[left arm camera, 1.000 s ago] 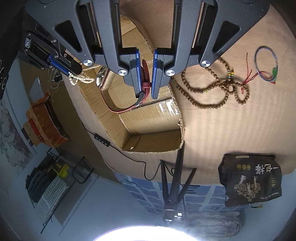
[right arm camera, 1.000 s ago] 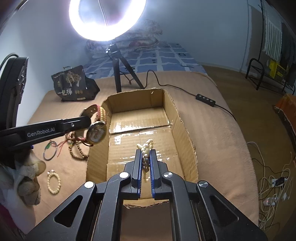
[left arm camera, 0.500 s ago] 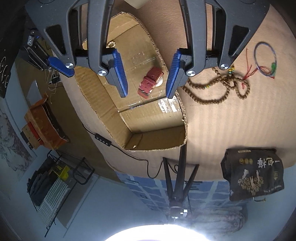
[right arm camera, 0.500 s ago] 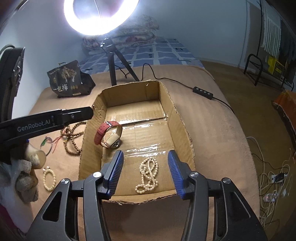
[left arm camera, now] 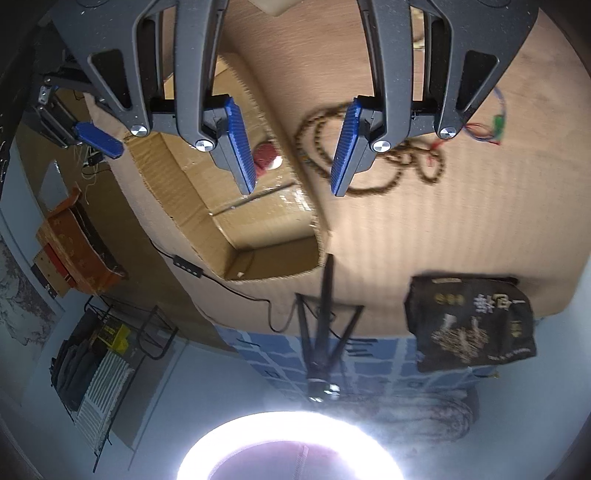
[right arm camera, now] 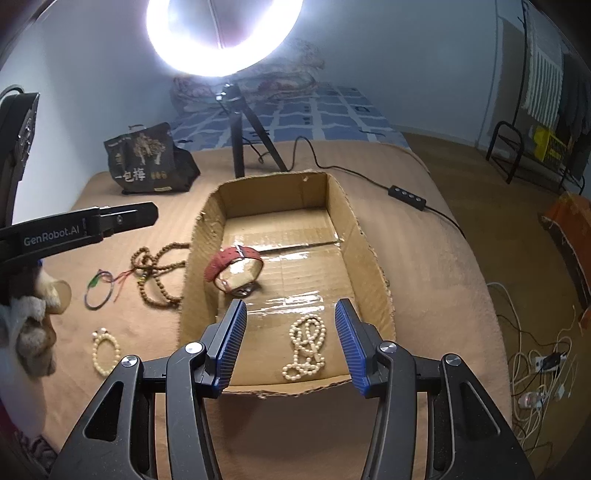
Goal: Organize jewelry
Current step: 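Move both tools back toward the blue bangle and prayer beads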
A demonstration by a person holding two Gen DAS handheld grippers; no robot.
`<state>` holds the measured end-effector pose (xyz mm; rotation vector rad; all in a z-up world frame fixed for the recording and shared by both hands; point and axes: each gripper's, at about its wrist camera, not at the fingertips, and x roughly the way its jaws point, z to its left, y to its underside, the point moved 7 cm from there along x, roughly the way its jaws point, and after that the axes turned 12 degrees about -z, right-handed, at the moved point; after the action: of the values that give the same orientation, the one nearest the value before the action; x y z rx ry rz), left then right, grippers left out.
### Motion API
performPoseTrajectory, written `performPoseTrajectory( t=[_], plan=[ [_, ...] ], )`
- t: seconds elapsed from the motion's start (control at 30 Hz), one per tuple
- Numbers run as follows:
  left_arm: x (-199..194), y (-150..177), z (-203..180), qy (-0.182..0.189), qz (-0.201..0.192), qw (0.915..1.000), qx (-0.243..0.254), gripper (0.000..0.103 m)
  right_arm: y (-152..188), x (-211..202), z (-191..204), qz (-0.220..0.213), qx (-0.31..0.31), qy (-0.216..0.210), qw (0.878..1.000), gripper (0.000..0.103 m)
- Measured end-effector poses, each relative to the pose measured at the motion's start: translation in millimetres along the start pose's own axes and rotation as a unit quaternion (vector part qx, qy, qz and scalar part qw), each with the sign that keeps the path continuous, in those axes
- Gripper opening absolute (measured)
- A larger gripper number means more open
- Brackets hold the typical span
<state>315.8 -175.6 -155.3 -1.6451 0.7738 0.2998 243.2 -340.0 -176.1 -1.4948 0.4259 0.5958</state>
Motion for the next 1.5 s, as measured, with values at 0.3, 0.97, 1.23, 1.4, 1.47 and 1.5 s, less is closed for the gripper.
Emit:
performPoseTrajectory(
  t=[0.3, 0.97, 1.23, 1.4, 1.47, 1.5],
  plan=[
    [-46.8, -16.0, 55.8, -0.044, -0.029, 0.9984, 0.022, 0.043, -13.7, -17.4, 40.9, -0.027, -0.019, -0.036, 0.999, 0.049],
    [-84.4, 8.2, 169.2, -0.07, 0.011, 0.9975, 0.004, 0.043, -9.7, 5.8, 131.5, 0.005, -0.054, -0.13, 0.99, 0.056],
    [-68.6, 32.1, 194.9, -0.079, 0.041, 0.9957, 0.027, 0.043, -5.5, 42.0, 146.7, 0.031, -0.056, -0.131, 0.989, 0.056],
    [-55.9, 44.3, 215.9, -0.091, 0.056, 0.9932, 0.047, 0.043, -0.2, 57.5, 153.9, 0.051, -0.059, -0.14, 0.987, 0.056],
    [-51.9, 49.8, 222.1, -0.09, 0.062, 0.9929, 0.046, 0.043, 1.5, 62.1, 158.6, 0.055, -0.066, -0.142, 0.986, 0.056],
    [-49.2, 52.9, 224.4, -0.088, 0.067, 0.9929, 0.044, 0.043, 3.0, 65.1, 160.5, 0.059, -0.069, -0.142, 0.986, 0.056]
  ],
)
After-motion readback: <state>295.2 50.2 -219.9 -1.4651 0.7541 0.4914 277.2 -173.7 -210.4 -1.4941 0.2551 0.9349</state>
